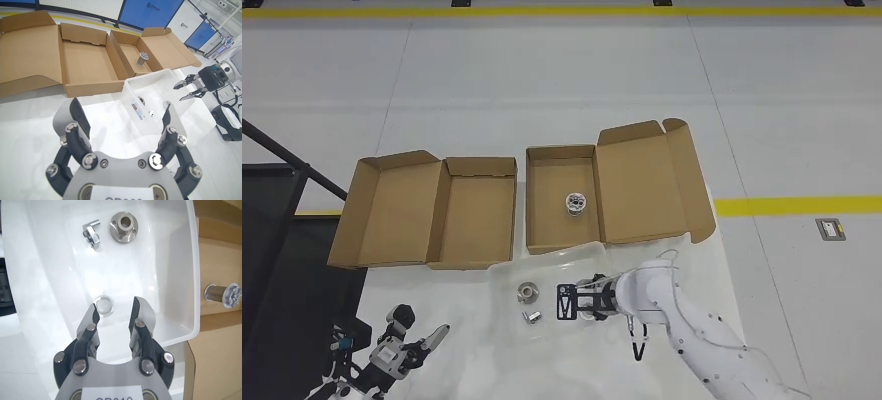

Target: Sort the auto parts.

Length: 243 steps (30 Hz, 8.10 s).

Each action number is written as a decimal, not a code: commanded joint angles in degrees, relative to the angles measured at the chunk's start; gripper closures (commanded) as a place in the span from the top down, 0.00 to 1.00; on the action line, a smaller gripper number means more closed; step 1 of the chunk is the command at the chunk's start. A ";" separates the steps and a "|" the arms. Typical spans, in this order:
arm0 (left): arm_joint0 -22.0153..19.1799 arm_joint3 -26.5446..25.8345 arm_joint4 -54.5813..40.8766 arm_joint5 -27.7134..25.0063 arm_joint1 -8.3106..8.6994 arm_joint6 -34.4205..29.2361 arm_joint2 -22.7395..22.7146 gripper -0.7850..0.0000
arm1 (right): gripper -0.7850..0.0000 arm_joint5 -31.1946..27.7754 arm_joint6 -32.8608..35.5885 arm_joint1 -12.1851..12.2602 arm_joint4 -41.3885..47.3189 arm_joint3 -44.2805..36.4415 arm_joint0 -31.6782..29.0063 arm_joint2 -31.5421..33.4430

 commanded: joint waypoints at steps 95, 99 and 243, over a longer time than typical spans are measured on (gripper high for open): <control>0.00 0.00 0.00 0.00 0.00 0.00 0.00 1.00 | 0.00 8.01 -14.31 -2.29 -7.76 -1.13 4.38 -3.93; 0.00 0.00 0.00 0.00 0.00 0.00 0.00 1.00 | 0.00 10.71 -16.18 -2.72 -5.71 1.41 4.80 -3.38; -14.09 -7.68 10.41 -12.15 2.28 -20.39 7.04 1.00 | 1.00 25.54 -78.55 -2.06 -18.09 10.68 -0.98 3.06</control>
